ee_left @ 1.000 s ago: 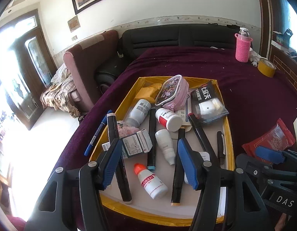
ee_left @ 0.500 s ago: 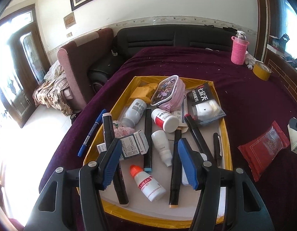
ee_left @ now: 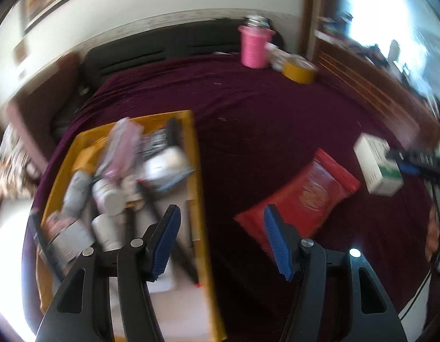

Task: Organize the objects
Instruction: 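Grasp the green-and-white medicine box with the right gripper while the left reaches the red packet, then close the left gripper on the red snack packet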

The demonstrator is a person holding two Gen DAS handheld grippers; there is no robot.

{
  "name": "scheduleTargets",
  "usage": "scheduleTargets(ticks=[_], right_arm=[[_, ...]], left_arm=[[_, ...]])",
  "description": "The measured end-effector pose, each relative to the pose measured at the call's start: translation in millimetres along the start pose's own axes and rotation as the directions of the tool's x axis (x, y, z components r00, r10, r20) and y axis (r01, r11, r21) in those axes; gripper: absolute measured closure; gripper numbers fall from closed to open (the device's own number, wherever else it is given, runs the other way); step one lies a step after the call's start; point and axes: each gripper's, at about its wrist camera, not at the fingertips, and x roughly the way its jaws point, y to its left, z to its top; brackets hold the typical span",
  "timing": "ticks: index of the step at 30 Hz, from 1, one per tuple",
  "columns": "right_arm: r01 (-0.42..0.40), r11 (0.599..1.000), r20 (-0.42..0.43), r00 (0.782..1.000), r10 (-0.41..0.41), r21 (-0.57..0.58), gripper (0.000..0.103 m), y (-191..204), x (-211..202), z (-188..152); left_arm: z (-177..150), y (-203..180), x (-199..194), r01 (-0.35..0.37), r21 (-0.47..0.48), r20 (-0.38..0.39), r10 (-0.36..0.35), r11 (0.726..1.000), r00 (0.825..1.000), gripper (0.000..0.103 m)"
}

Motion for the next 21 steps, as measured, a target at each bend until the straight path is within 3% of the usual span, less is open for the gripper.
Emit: scheduleTargets(ticks=[3,5,7,10,12,14,17,21], right_arm=[[-0.024,1.0,-0.024,0.999,0.024,0.005,0.043,-6,6,3],[-0.047,0.999,-0.04,0.998,0.047,0.016,0.043,-8,9,5],[-0.055,0.998,-0.047,0.997,0.056,0.022,0.043,-9,12,4],[-0.06,0.998,-0.06,0.996,0.061,0.022,0.043,-8,17,3],[-0.074,0.997,-0.062,0.995,0.076,0.028,0.042,-7,20,4],[-0.073,0.997,-0.065,0.995,0.075,0.025,0.042,-5,22,5],[-0.083,0.996,-0.073,0.994,0.084,0.016,0.041,0,22,7],[-0.065,0.998,-0.054,0.996,0.065,-0.006,0.036,5,16,11]], left_arm=[[4,-42,24,0.033,0.205,-0.044,-0.024,0.978,0.999,0.049],[5,-66,47,0.069,0.342,-0.111,-0.032,0.937,0.993,0.049],[6,-78,60,0.077,0.403,-0.131,-0.026,0.912,0.991,0.045],[20,-85,69,0.078,0.414,-0.126,-0.028,0.907,0.992,0.022],[26,-87,75,0.086,0.405,-0.126,-0.038,0.91,0.991,0.018],[29,-91,81,0.084,0.4,-0.118,-0.04,0.913,0.992,0.006],[25,-105,98,0.126,0.41,-0.181,-0.055,0.903,0.982,0.001],[26,-112,99,0.111,0.377,-0.132,-0.065,0.92,0.989,0.004]])
